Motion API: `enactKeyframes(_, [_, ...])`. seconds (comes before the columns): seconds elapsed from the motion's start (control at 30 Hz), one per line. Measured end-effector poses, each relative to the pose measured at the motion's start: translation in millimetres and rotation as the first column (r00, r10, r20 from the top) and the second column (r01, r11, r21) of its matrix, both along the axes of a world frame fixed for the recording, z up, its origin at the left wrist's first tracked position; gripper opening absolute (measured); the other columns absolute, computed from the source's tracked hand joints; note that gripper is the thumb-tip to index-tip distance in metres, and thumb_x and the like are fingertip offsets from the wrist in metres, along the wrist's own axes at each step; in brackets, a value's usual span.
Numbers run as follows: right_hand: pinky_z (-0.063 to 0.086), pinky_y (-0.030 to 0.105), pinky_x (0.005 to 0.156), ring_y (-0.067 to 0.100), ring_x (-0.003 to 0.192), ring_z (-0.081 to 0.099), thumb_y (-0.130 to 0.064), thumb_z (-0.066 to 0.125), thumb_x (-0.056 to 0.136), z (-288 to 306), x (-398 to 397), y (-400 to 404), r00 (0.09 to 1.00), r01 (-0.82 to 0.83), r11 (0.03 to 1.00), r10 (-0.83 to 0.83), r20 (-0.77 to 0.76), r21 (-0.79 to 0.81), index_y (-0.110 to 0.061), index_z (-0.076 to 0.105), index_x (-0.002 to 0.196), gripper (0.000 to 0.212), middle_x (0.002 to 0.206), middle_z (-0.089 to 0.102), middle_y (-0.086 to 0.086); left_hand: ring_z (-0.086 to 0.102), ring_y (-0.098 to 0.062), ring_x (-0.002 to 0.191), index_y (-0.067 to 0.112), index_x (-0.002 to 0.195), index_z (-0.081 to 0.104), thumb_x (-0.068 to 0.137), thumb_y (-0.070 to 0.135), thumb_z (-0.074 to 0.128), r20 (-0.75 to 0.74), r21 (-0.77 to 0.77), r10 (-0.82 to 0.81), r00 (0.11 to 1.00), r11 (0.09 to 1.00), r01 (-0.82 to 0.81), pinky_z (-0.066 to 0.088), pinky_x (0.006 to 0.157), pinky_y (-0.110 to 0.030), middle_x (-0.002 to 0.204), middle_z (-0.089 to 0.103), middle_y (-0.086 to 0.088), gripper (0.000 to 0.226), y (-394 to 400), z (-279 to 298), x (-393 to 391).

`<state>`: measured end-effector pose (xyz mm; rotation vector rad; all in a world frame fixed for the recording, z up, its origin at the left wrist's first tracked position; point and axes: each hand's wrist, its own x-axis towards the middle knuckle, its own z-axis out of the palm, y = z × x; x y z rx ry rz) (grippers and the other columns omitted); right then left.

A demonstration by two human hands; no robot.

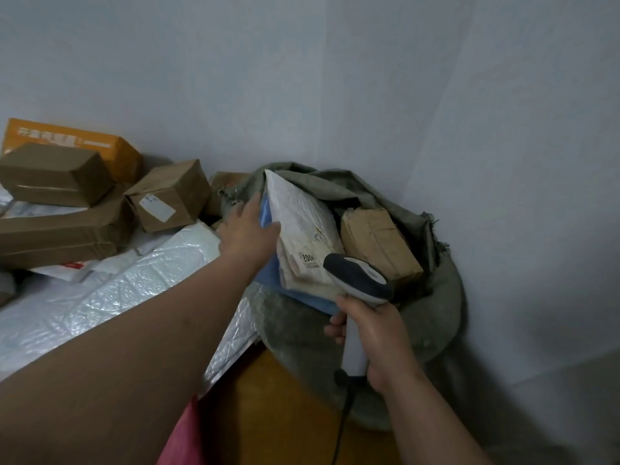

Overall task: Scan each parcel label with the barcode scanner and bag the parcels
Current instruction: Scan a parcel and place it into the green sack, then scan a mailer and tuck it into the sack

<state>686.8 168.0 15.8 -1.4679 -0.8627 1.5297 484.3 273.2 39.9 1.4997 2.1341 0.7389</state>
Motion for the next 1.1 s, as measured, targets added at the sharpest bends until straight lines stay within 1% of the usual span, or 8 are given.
enactKeyframes(0.2, [0.052,0.027,0.051,0.021,0.061,0.072,-0.019,0.072,0.088,5.4,-42.2,-36.4,0.985,-0.171,0.985,0.17,0.029,0.001,-0.009,0.071,0.093,0.012,0.064,0.07,0.004,0.04,-0.034,0.136,0.027,0.151,0.037,0.095,0.032,0.061,0.324,0.001,0.196,0.926,0.978,-0.208,0.042,0.107,-0.052,0.155,0.034,-0.011,0.061,-78.2,-19.3,-65.4])
enactKeyframes(0.43, [0.05,0.027,0.053,0.021,0.061,0.071,-0.018,0.074,0.085,-13.8,-114.5,-115.6,0.935,-0.323,0.943,0.331,0.126,-0.079,-0.011,0.07,0.076,0.012,0.061,0.068,0.004,0.05,-0.038,0.125,0.016,0.146,0.044,0.087,0.027,0.07,0.298,-0.17,0.426,0.854,0.904,-0.392,0.045,0.105,-0.048,0.143,0.048,-0.019,0.065,-221.1,-71.8,-162.3])
enactKeyframes(0.53, [0.05,0.03,0.064,0.021,0.071,0.071,-0.019,0.076,0.08,-29.1,-139.5,-148.8,0.927,-0.301,0.946,0.319,0.195,-0.118,-0.01,0.077,0.085,0.01,0.078,0.075,0.015,0.055,-0.043,0.116,0.016,0.14,0.05,0.082,0.033,0.074,0.222,-0.266,0.498,0.838,0.858,-0.439,0.048,0.1,-0.051,0.132,0.055,-0.024,0.066,-276.7,-93.7,-195.5])
enactKeyframes(0.63, [0.043,0.031,0.07,0.027,0.088,0.069,-0.02,0.075,0.081,-46.8,-157.3,-173.5,0.921,-0.253,0.95,0.295,0.257,-0.184,-0.005,0.073,0.099,0.023,0.106,0.069,0.022,0.054,-0.043,0.119,0.014,0.146,0.042,0.08,0.033,0.076,0.253,-0.366,0.542,0.802,0.82,-0.439,0.048,0.1,-0.053,0.138,0.049,-0.025,0.076,-321.4,-117.7,-216.7])
enactKeyframes(0.77, [0.048,0.031,0.067,0.024,0.083,0.067,-0.018,0.075,0.081,-66.4,-170.0,-194.1,0.909,-0.269,0.922,0.338,0.242,-0.278,-0.014,0.071,0.092,0.012,0.092,0.073,0.012,0.054,-0.039,0.119,0.011,0.155,0.025,0.085,0.016,0.074,0.406,-0.493,0.616,0.675,0.769,-0.406,0.047,0.096,-0.043,0.142,0.048,-0.025,0.086,-360.7,-139.1,-219.7])
enactKeyframes(0.83, [0.049,0.031,0.066,0.025,0.083,0.067,-0.015,0.075,0.08,-76.5,-174.7,-201.9,0.907,-0.289,0.907,0.362,0.214,-0.307,-0.01,0.073,0.096,0.018,0.088,0.072,0.009,0.059,-0.029,0.099,0.007,0.15,0.032,0.089,0.011,0.069,0.48,-0.549,0.647,0.592,0.748,-0.373,0.045,0.078,-0.033,0.123,0.059,-0.018,0.071,-370.0,-143.8,-214.6])
enactKeyframes(0.9, [0.049,0.034,0.07,0.028,0.087,0.067,-0.015,0.074,0.079,-83.4,-178.2,-208.2,0.904,-0.303,0.902,0.374,0.206,-0.307,-0.01,0.073,0.097,0.019,0.09,0.071,0.012,0.058,-0.024,0.083,0.003,0.136,0.049,0.092,0.007,0.064,0.501,-0.552,0.636,0.587,0.757,-0.349,0.045,0.071,-0.032,0.099,0.064,-0.012,0.047,-373.5,-146.8,-212.0])
enactKeyframes(1.1, [0.056,0.05,0.091,0.034,0.099,0.069,-0.017,0.08,0.078,-82.7,-168.7,-210.9,0.953,-0.246,0.935,0.282,0.115,-0.255,-0.016,0.073,0.106,0.03,0.102,0.076,0.012,0.063,-0.029,0.083,0.01,0.112,0.063,0.09,0.003,0.067,0.673,-0.484,0.608,0.422,0.793,-0.37,0.051,0.069,-0.036,0.096,0.07,-0.013,0.023,-367.4,-119.6,-209.3])
